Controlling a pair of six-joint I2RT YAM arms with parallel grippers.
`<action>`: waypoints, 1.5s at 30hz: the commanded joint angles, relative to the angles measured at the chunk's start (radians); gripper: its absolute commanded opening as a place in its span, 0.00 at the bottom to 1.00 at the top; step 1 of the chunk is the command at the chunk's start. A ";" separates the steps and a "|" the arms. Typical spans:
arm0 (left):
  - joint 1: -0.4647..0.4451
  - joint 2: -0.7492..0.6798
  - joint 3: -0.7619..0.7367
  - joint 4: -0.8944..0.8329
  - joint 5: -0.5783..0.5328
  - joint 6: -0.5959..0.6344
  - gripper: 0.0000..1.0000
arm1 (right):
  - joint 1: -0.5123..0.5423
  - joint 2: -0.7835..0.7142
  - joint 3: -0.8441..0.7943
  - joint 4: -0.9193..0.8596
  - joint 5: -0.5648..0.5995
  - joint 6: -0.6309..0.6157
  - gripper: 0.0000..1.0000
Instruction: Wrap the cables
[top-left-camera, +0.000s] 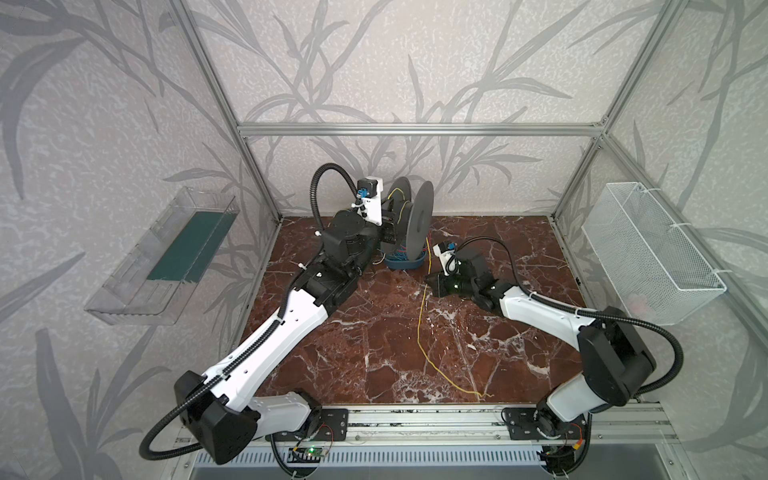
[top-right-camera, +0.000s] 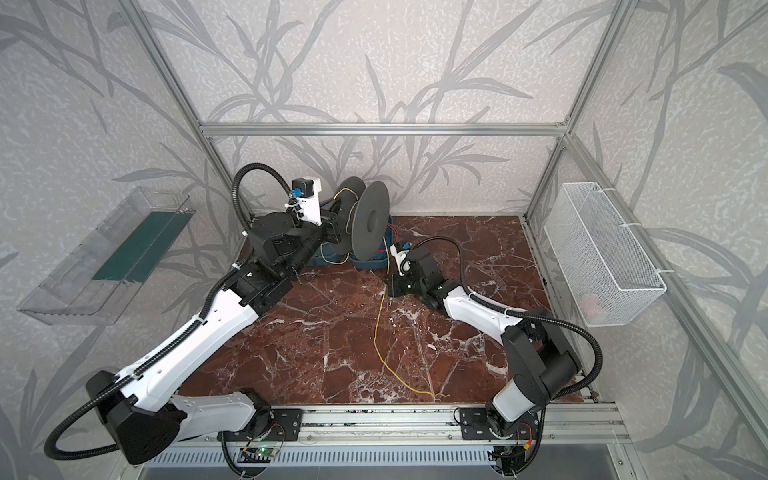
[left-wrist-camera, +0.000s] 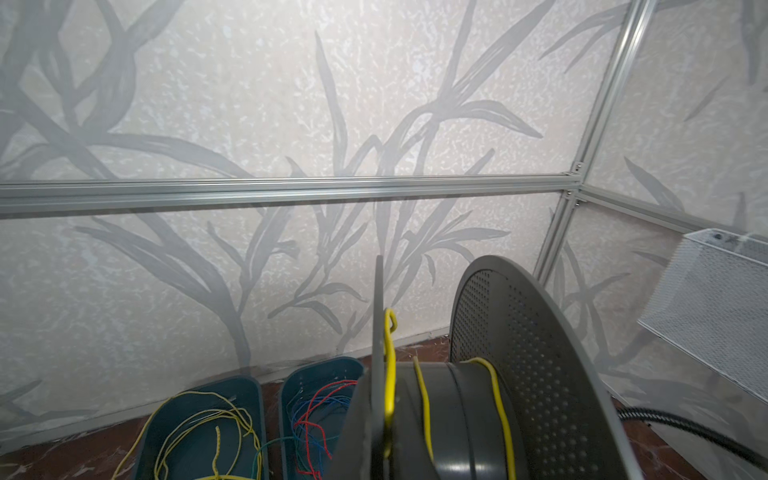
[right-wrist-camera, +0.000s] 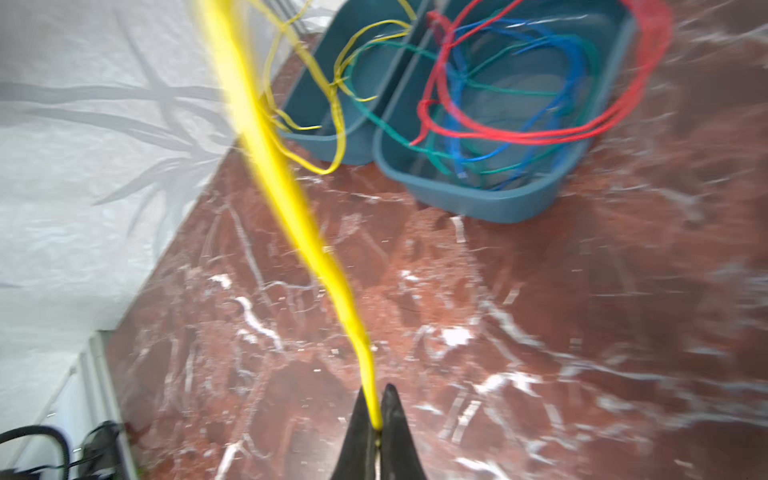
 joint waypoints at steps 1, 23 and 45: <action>0.002 0.021 0.036 0.297 -0.166 0.000 0.00 | 0.052 -0.035 -0.049 0.103 -0.041 0.064 0.00; -0.093 0.127 -0.136 0.218 -0.370 0.316 0.00 | 0.241 -0.360 -0.029 -0.146 0.171 -0.085 0.00; -0.063 0.021 -0.386 0.405 -0.337 0.317 0.00 | 0.231 -0.149 -0.159 -0.039 -0.138 -0.094 0.42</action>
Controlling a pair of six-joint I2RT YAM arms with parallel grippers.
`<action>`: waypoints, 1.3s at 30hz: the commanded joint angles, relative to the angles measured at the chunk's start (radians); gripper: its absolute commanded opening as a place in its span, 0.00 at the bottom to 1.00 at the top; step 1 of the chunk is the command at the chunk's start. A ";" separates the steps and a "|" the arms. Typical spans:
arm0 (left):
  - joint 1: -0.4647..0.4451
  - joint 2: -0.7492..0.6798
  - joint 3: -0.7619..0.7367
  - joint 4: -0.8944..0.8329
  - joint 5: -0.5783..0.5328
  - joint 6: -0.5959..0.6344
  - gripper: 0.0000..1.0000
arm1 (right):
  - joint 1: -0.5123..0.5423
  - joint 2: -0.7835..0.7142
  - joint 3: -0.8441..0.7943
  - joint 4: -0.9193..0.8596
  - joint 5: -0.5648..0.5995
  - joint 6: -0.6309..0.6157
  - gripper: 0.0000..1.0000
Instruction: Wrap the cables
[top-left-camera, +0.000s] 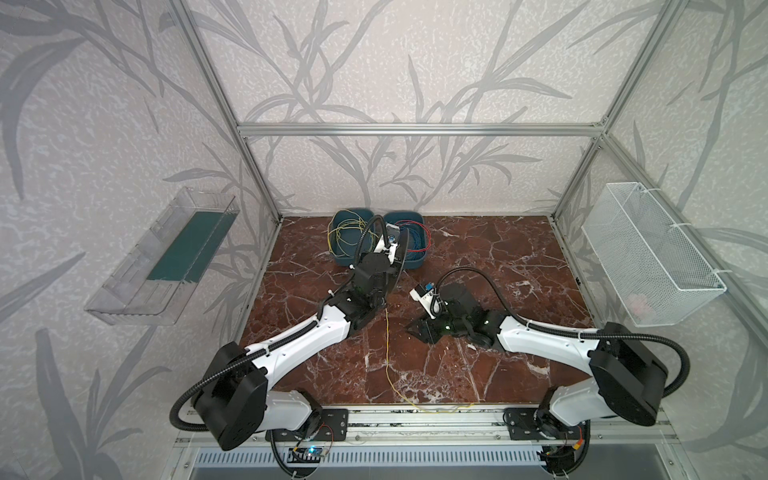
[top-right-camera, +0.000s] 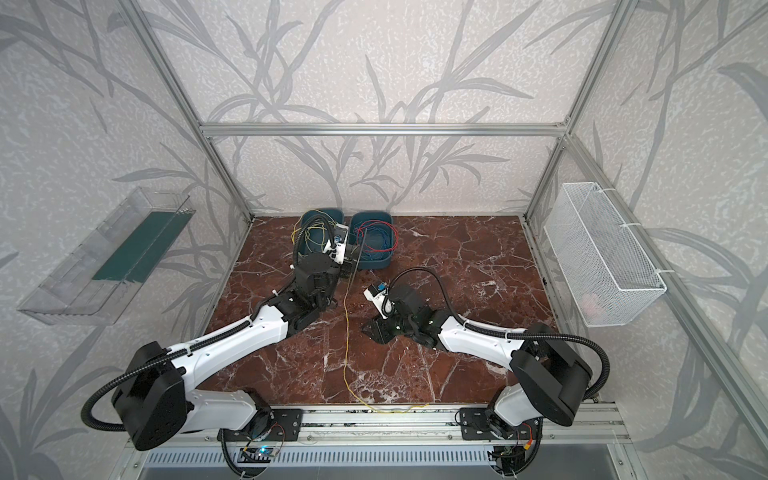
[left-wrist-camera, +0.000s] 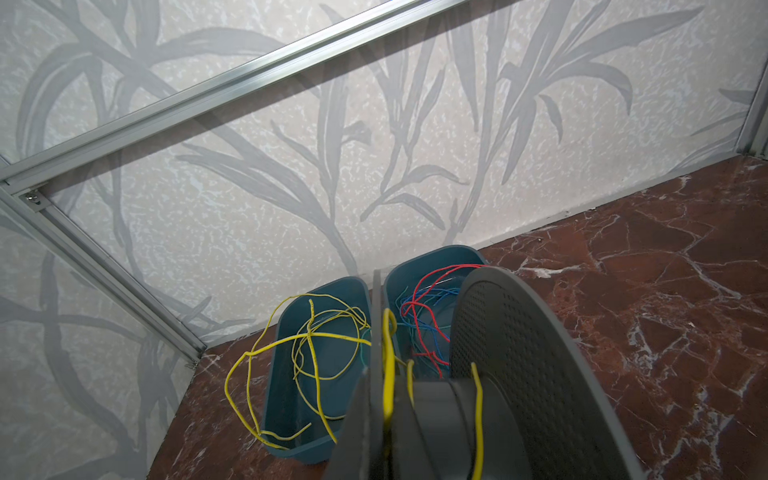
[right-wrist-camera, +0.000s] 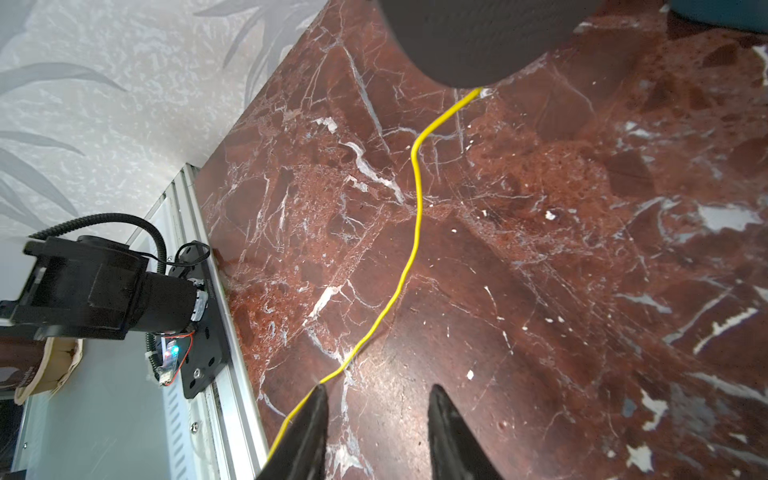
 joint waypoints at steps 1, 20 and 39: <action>0.011 -0.019 0.022 0.132 -0.018 0.006 0.00 | 0.004 -0.048 0.013 -0.041 -0.033 -0.041 0.44; 0.035 -0.006 0.028 0.145 -0.013 -0.025 0.00 | 0.370 -0.005 -0.015 -0.324 0.206 -0.140 0.52; 0.059 -0.026 0.034 0.133 -0.002 -0.024 0.00 | 0.418 0.058 0.000 -0.315 0.154 -0.076 0.15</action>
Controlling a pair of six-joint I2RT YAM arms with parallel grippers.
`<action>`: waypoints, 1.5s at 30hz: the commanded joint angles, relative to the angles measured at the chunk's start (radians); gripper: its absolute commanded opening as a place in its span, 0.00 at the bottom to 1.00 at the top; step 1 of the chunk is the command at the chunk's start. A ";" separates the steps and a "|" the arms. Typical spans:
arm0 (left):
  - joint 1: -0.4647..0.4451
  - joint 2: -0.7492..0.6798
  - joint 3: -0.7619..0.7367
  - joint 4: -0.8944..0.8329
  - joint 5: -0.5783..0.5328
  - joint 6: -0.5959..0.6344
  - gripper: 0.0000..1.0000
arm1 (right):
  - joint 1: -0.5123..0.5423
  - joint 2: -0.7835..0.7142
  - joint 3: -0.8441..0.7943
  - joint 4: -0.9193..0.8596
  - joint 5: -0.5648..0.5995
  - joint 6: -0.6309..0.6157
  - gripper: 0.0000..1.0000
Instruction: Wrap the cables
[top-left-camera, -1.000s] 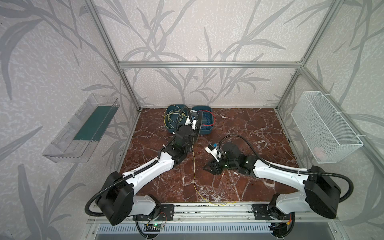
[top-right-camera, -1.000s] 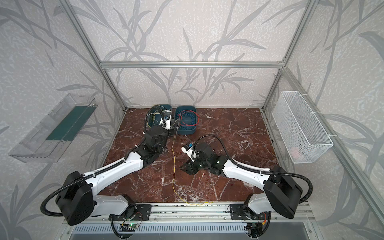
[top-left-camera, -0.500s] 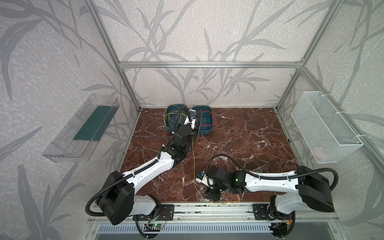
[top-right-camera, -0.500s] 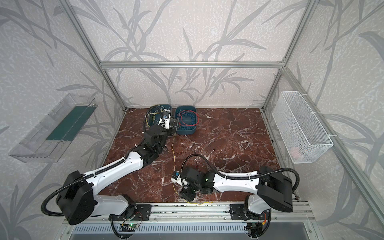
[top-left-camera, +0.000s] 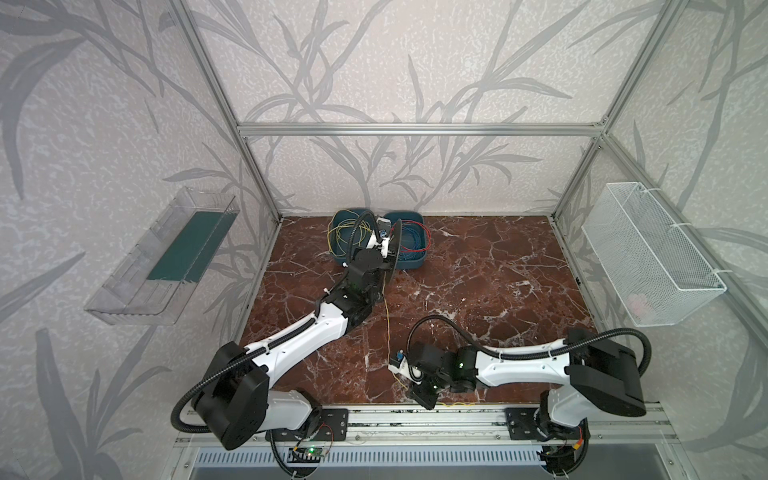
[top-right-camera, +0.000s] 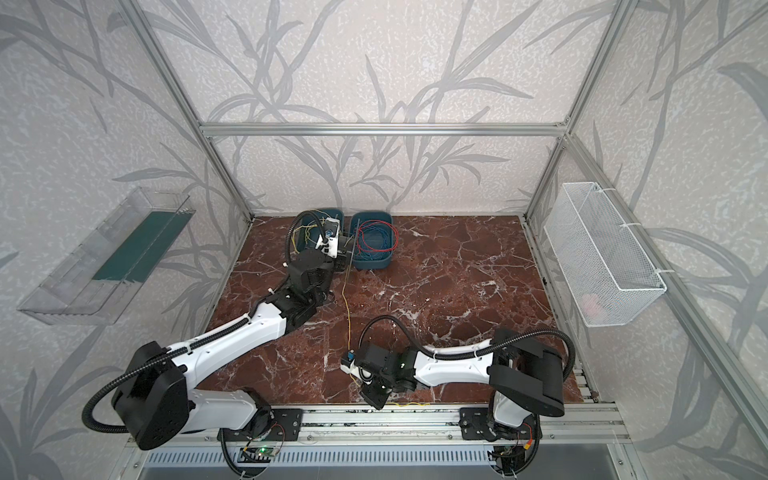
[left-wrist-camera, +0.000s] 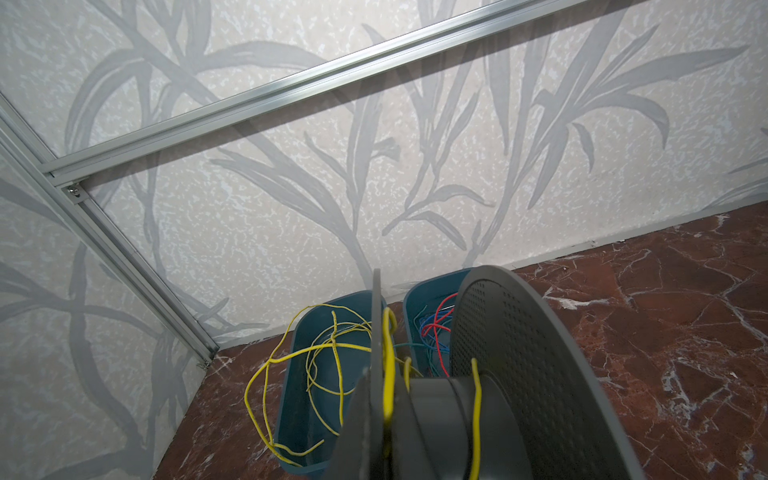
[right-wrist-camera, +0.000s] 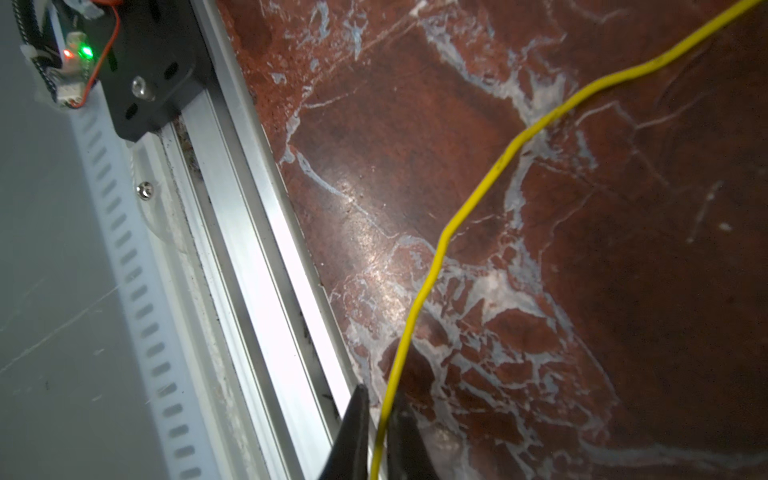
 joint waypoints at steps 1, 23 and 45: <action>0.013 -0.031 0.034 0.074 0.000 -0.009 0.00 | 0.006 -0.050 -0.011 -0.028 0.014 0.008 0.14; 0.047 0.015 0.168 -0.161 -0.073 0.014 0.00 | 0.040 -0.484 0.149 -0.129 0.396 -0.161 0.00; 0.046 -0.221 0.144 -0.490 0.327 0.029 0.00 | -0.319 -0.545 0.500 -0.186 0.540 -0.410 0.00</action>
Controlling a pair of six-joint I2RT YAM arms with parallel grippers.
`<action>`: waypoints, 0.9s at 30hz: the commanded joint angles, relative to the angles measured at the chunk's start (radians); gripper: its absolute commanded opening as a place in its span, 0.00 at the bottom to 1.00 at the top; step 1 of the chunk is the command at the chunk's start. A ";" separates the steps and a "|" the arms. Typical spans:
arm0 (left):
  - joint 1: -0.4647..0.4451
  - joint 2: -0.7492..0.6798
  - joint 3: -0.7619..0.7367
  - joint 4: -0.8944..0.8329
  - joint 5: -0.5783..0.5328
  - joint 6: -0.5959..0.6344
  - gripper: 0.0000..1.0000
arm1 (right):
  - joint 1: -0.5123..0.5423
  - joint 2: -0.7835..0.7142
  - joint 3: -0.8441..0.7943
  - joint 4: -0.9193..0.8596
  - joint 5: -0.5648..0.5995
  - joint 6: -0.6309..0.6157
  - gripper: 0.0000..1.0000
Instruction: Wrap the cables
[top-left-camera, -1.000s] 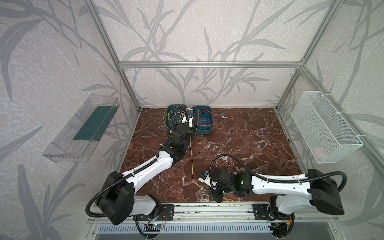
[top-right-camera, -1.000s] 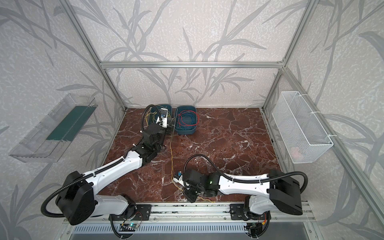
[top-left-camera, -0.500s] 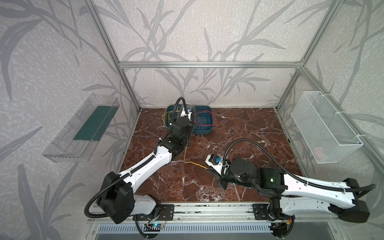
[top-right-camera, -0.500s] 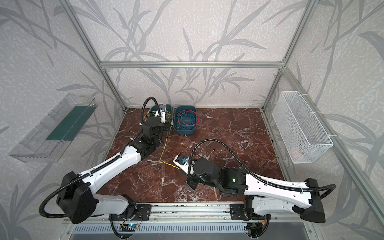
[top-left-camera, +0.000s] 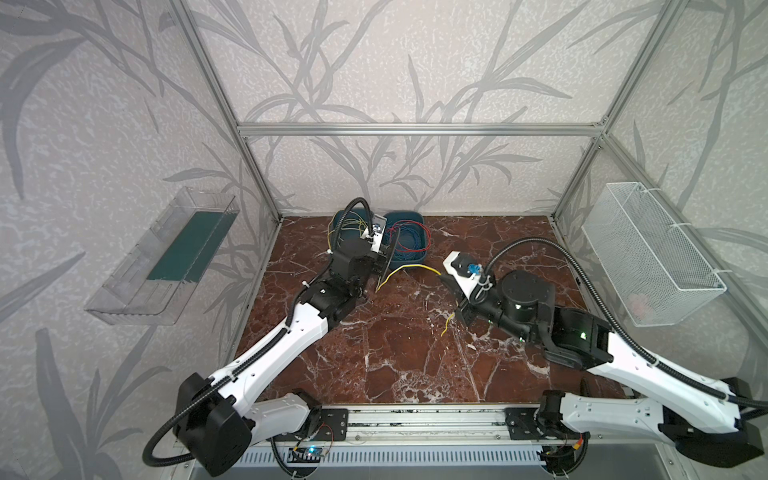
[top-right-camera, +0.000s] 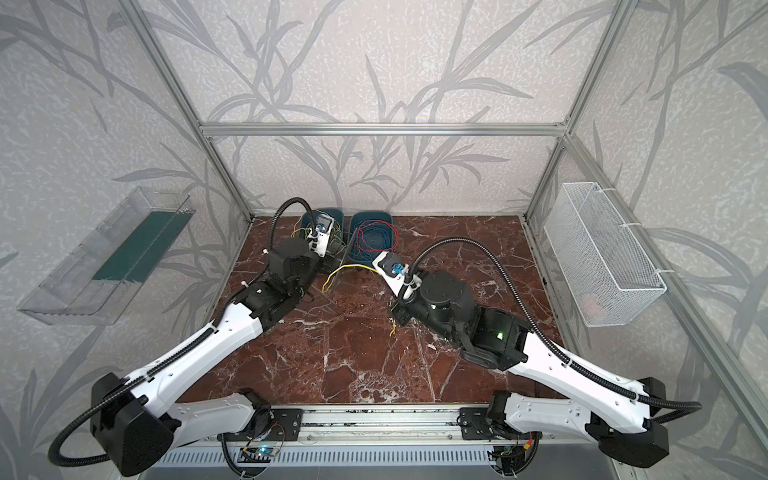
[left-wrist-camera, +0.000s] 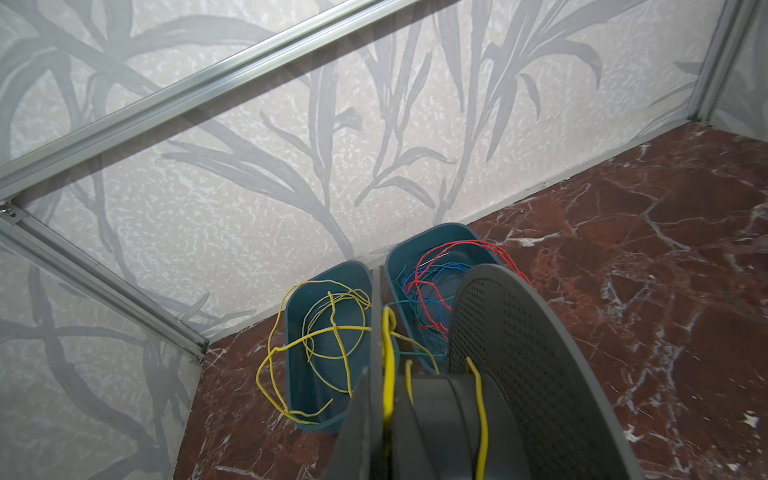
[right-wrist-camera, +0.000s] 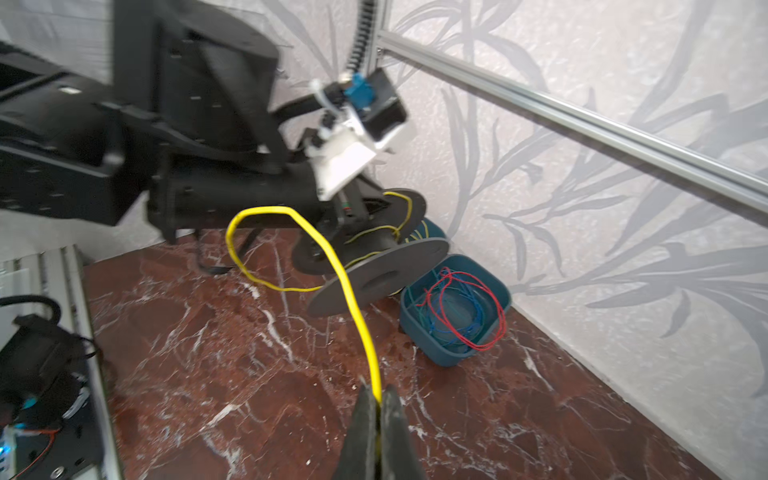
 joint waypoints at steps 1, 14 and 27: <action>-0.003 -0.067 0.008 -0.034 0.111 0.019 0.00 | -0.121 -0.014 0.042 0.016 -0.024 -0.014 0.00; -0.002 -0.192 -0.003 -0.163 0.309 0.035 0.00 | -0.557 0.135 0.172 0.072 -0.187 0.082 0.00; -0.002 -0.248 0.124 -0.163 0.538 -0.068 0.00 | -0.719 0.392 0.139 0.136 -0.210 0.111 0.00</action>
